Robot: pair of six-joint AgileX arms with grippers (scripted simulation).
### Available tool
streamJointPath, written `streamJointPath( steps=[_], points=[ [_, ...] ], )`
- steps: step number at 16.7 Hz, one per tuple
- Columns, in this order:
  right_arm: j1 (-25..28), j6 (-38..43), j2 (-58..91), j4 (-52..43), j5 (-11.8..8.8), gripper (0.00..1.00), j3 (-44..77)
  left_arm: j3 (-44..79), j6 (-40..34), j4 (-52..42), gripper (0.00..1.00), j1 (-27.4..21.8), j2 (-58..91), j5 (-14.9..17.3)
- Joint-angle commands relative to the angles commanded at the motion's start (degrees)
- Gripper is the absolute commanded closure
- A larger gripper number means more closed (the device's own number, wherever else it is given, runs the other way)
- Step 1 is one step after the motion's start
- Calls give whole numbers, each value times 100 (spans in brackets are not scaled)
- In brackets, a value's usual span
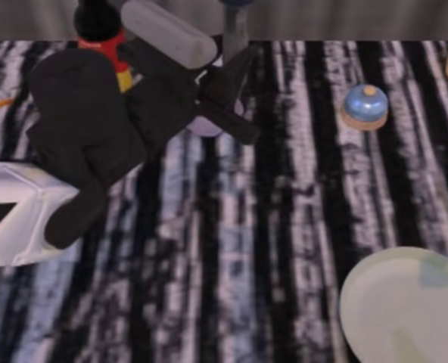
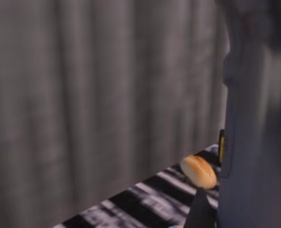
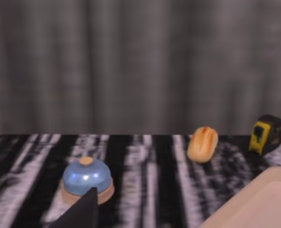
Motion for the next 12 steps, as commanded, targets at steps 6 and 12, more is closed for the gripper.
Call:
streamJointPath(
  steps=[6,12],
  points=[
    [0,0,0,0,0,0,0,24,1,-45,100,-254,-48,-262],
    [0,0,0,0,0,0,0,45,-4,-53,100,-277,-73,-280]
  ],
)
